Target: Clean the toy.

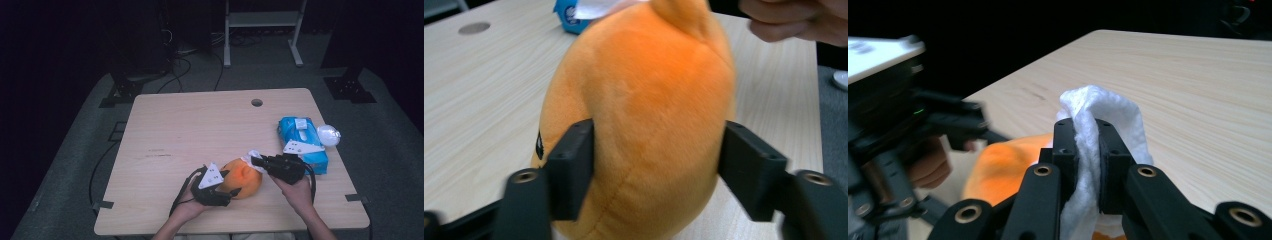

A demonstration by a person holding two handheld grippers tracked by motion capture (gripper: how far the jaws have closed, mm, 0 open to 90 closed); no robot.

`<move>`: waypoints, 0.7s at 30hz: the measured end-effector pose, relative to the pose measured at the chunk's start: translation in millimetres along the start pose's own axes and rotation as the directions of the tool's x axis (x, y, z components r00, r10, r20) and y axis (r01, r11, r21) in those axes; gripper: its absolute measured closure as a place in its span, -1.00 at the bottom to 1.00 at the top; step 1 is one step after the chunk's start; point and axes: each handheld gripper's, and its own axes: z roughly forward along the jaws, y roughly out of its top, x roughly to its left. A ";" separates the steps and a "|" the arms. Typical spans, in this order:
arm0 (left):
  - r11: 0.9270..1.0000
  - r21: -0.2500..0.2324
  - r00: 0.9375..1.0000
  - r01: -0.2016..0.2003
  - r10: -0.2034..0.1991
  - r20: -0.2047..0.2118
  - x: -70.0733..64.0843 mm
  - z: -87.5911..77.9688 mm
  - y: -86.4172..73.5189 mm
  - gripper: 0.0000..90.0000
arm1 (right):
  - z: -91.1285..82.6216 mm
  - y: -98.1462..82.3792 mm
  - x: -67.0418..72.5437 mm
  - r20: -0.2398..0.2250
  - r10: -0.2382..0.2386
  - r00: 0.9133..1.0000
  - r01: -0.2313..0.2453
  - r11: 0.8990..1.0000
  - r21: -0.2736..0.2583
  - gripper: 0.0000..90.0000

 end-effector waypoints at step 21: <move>1.000 -0.001 1.000 0.013 -0.013 0.016 6.2 -16.6 9.8 0.02 | -6.1 17.9 23.0 -0.150 0.007 0.989 -0.018 0.997 -0.073 0.79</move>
